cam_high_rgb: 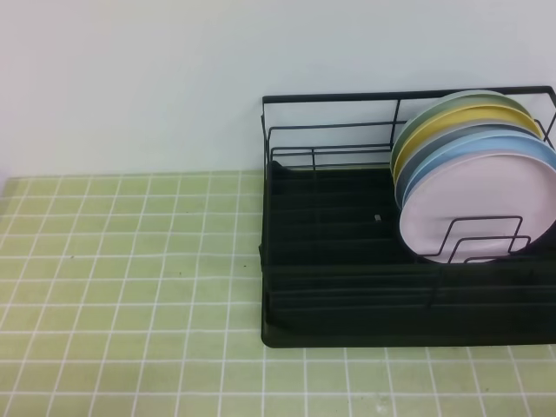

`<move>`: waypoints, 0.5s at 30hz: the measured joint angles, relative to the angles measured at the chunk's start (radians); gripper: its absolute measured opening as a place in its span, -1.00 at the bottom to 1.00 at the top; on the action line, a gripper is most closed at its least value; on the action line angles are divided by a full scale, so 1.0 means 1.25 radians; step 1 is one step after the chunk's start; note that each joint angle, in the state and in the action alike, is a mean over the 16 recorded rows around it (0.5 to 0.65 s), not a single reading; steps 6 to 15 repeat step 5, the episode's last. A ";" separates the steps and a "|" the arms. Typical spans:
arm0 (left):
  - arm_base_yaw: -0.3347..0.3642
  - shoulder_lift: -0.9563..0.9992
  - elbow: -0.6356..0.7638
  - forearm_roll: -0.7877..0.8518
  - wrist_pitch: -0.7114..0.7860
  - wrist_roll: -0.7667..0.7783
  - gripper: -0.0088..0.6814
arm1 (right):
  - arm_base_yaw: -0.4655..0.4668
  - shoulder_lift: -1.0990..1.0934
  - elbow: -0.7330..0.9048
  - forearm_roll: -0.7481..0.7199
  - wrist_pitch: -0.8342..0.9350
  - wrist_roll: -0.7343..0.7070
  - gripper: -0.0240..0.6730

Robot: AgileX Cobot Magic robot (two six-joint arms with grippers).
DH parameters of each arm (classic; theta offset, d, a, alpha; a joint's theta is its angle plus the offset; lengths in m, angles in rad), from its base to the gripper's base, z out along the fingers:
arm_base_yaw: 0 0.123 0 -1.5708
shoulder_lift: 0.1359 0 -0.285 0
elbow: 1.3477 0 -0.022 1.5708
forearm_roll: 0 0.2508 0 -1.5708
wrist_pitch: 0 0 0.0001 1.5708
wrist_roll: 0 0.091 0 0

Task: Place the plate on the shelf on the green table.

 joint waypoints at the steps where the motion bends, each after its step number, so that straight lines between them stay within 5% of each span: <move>1: 0.000 0.000 0.000 0.000 0.000 0.000 -0.98 | 0.000 0.000 0.000 0.000 0.000 0.000 -0.94; 15: 0.000 -0.001 0.000 0.000 0.000 0.000 -0.98 | 0.000 0.000 0.000 0.000 0.000 0.000 -0.94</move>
